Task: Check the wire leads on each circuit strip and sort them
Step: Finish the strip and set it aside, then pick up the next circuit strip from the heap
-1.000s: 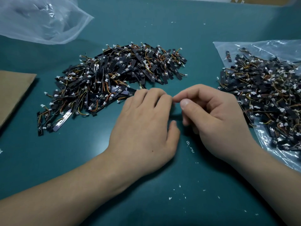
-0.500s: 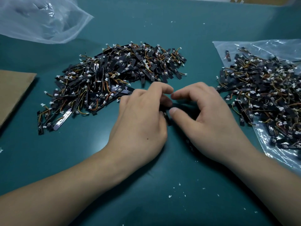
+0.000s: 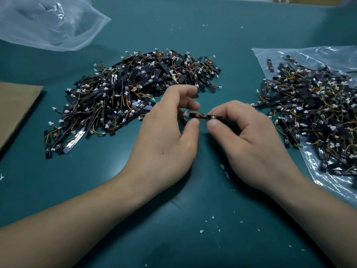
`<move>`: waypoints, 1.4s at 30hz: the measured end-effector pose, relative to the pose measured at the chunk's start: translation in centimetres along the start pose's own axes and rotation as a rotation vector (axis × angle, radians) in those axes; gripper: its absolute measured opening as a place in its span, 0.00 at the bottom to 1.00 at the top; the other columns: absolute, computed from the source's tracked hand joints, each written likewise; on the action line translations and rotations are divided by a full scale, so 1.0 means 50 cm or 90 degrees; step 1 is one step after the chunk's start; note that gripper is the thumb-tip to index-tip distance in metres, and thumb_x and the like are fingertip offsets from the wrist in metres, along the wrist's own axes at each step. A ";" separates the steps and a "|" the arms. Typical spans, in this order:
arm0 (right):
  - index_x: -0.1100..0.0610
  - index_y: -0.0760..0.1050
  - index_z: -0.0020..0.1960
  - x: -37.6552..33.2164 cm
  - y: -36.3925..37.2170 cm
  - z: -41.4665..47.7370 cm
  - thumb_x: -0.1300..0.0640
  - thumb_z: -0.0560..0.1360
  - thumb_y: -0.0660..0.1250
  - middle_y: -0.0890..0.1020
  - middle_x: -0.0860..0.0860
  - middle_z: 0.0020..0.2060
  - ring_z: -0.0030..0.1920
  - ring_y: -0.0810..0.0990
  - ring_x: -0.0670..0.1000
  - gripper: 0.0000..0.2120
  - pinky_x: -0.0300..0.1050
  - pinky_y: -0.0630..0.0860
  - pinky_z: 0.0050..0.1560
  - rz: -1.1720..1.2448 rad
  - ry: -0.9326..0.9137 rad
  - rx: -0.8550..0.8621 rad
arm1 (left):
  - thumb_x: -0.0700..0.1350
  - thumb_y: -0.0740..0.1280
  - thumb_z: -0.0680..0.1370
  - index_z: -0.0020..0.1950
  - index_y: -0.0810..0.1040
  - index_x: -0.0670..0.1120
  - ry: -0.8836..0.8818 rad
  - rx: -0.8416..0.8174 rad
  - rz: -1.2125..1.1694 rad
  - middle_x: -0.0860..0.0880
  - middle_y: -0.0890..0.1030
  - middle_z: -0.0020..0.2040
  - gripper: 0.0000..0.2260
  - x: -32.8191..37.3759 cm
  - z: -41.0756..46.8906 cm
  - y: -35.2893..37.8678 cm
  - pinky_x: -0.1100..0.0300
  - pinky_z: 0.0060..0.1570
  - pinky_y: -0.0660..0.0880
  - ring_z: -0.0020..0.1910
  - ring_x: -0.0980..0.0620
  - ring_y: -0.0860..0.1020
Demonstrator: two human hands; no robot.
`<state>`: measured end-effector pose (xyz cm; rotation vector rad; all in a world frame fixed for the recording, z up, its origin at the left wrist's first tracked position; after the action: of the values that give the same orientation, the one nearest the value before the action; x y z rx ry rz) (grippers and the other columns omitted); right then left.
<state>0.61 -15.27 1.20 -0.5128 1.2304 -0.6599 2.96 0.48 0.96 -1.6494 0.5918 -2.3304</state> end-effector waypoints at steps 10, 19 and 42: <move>0.60 0.76 0.41 0.015 -0.019 0.004 0.57 0.80 0.61 0.82 0.54 0.36 0.40 0.78 0.55 0.12 0.50 0.74 0.46 0.259 0.056 0.091 | 0.46 0.61 0.70 0.51 0.76 0.55 0.034 -0.119 0.210 0.62 0.79 0.53 0.12 0.018 -0.009 0.017 0.56 0.64 0.61 0.61 0.59 0.73; 0.57 0.75 0.40 0.008 -0.011 0.001 0.55 0.81 0.60 0.79 0.54 0.31 0.34 0.75 0.59 0.12 0.58 0.72 0.38 0.299 0.011 0.002 | 0.43 0.65 0.78 0.53 0.79 0.48 0.013 -0.064 -0.100 0.51 0.83 0.42 0.05 0.023 -0.004 -0.003 0.62 0.41 0.72 0.42 0.52 0.79; 0.61 0.71 0.36 0.006 -0.008 0.001 0.58 0.79 0.60 0.75 0.56 0.28 0.29 0.71 0.54 0.13 0.46 0.68 0.33 0.353 -0.013 -0.063 | 0.47 0.63 0.80 0.35 0.80 0.46 0.007 -0.126 -0.131 0.42 0.75 0.29 0.14 0.020 -0.001 0.000 0.52 0.32 0.70 0.31 0.43 0.73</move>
<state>0.66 -15.77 1.30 -0.2365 1.3148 -0.1239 2.55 0.09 1.82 -1.8666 0.7048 -2.4950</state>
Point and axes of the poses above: each hand's wrist, its own z-axis towards the middle knuckle, its own y-axis out of the palm, x = y × z, the point moved 4 cm from there along z, towards the middle knuckle
